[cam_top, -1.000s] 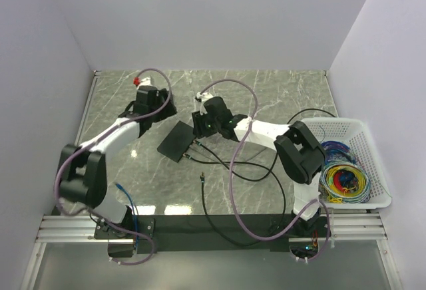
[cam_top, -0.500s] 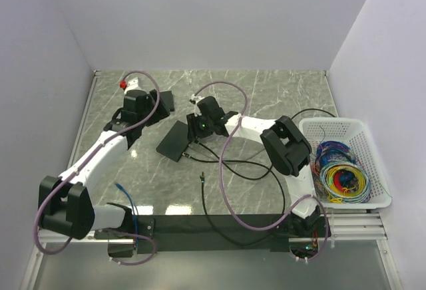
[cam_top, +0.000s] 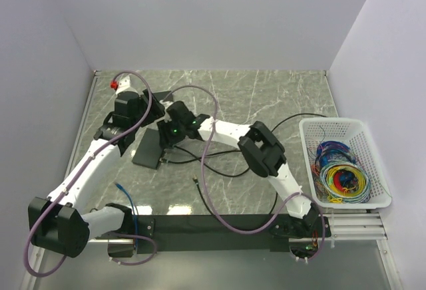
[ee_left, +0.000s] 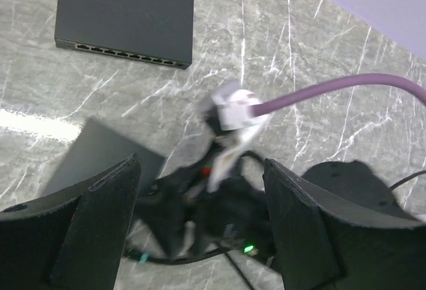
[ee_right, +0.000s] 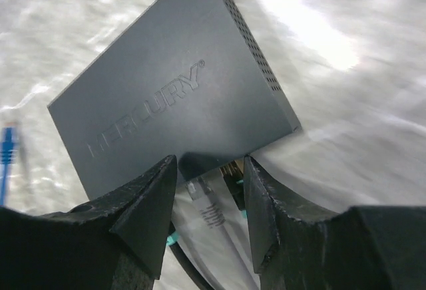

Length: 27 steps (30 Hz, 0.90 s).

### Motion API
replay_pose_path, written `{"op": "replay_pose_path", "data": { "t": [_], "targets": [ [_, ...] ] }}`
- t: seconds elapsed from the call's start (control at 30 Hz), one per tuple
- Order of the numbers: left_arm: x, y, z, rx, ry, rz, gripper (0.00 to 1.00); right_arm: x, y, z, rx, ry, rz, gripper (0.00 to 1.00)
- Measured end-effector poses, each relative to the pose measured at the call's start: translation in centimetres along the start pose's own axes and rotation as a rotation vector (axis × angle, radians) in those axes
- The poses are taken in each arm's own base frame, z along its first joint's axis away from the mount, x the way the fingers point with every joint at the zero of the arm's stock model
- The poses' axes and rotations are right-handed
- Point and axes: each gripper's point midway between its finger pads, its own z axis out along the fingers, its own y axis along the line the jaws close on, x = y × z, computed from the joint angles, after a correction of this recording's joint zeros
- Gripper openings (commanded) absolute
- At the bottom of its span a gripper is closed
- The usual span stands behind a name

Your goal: Insert the plug into the switch port

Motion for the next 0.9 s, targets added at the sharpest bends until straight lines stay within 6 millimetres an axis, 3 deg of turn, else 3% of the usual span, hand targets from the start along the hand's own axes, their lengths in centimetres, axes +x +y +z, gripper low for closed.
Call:
{"op": "replay_pose_path", "data": {
  "t": [0.13,0.33,0.6,0.77,0.9],
  "targets": [
    [-0.7,0.6,-0.2,-0.025,-0.026,-0.005,0.80,-0.2,2.7,1.5,-0.051,0.016,-0.012,0.52],
    [-2.0,0.8,-0.8,-0.034,-0.072,-0.014,0.80,-0.7,5.1,3.2,-0.109,0.025,-0.013,0.52],
    [-2.1,0.9,-1.5,-0.034,-0.072,-0.008,0.81,-0.3,7.8,3.8,-0.245,0.016,-0.031,0.53],
    [-3.1,0.9,-2.8,-0.036,-0.113,-0.014,0.83,0.4,8.0,2.5,-0.276,-0.006,-0.077,0.54],
    [-4.5,0.8,-4.3,-0.026,-0.171,-0.026,0.84,-0.5,7.6,-0.4,-0.260,-0.039,-0.101,0.55]
  ]
}}
